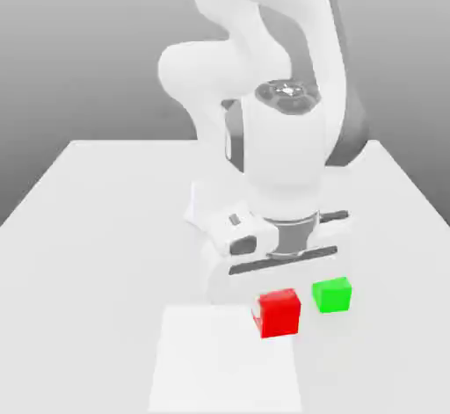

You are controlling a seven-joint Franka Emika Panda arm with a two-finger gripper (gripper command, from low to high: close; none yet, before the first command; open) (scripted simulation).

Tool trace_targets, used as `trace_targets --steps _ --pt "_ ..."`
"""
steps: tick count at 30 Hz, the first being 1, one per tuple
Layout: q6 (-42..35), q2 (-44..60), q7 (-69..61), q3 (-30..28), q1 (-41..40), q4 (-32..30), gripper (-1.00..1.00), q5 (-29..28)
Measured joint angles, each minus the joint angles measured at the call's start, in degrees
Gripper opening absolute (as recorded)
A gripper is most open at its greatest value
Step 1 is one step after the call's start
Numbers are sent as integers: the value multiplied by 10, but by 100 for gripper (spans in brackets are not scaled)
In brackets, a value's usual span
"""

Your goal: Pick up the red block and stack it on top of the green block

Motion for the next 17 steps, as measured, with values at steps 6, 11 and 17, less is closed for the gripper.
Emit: trace_targets --steps 6,11,17 --pt "-9 -111 -156 30 107 -102 -100 30" --pt "62 -60 -175 44 122 -122 -100 14" --pt "137 18 -144 32 112 -119 100 -33"
